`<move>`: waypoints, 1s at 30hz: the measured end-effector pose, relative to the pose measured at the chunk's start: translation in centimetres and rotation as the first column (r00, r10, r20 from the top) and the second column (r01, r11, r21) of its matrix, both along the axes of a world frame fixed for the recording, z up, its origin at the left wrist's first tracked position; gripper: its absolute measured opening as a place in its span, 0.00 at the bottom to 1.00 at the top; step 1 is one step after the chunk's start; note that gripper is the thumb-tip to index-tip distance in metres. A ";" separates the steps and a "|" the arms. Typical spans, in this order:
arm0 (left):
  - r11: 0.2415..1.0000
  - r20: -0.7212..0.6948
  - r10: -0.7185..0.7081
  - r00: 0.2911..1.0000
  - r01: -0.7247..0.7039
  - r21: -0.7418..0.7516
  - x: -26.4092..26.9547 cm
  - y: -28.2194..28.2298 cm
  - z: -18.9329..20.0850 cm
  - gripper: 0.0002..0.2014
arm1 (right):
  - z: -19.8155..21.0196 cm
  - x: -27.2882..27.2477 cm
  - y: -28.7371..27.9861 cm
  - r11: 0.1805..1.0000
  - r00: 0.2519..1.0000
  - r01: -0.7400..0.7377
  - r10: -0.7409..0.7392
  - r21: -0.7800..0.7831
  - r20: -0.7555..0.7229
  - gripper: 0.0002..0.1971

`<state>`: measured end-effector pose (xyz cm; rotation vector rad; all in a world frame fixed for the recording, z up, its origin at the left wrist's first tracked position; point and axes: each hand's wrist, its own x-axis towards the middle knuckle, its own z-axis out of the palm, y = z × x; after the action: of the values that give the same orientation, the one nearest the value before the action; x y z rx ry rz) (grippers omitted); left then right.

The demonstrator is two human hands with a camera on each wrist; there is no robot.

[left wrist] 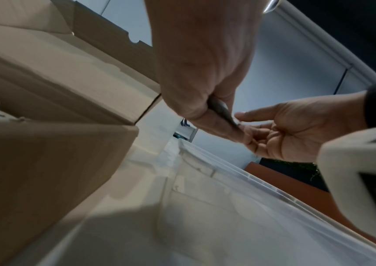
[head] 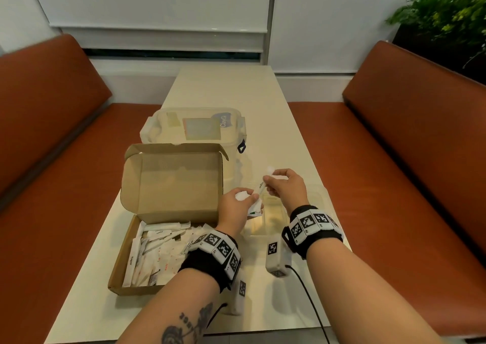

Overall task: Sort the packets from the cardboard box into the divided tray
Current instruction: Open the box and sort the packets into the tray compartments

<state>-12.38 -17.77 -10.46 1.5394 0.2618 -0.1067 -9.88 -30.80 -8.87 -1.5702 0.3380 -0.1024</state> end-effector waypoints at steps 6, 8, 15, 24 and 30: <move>0.999 -0.001 0.039 0.999 -0.039 0.038 0.5 0.8 -0.3 0.05 | -1.1 -0.5 0.8 0.995 0.993 -0.097 0.096 -0.017 -0.070 0.03; 0.997 0.009 0.045 0.999 -0.045 0.062 0.5 1.1 -0.4 0.05 | -1.2 -0.4 0.8 0.995 0.991 -0.098 0.095 -0.031 -0.091 0.03; 0.956 0.062 0.102 0.993 -0.115 0.269 0.6 1.0 -1.0 0.03 | -1.7 0.2 2.2 0.950 0.976 -0.108 0.045 -0.294 -0.215 0.09; 0.936 0.088 0.133 0.987 -0.154 0.317 1.1 1.4 -1.3 0.06 | -2.6 0.3 5.2 0.294 0.866 -0.498 0.224 -0.816 -0.448 0.12; 0.938 0.079 0.144 0.986 -0.161 0.308 1.2 1.5 -1.3 0.05 | -3.2 0.4 5.4 0.270 0.846 -0.532 0.202 -0.803 -0.493 0.13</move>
<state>-11.20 -16.26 -11.75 1.8282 0.3672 0.1057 -9.44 -25.38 -12.03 -2.8287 0.0888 0.4229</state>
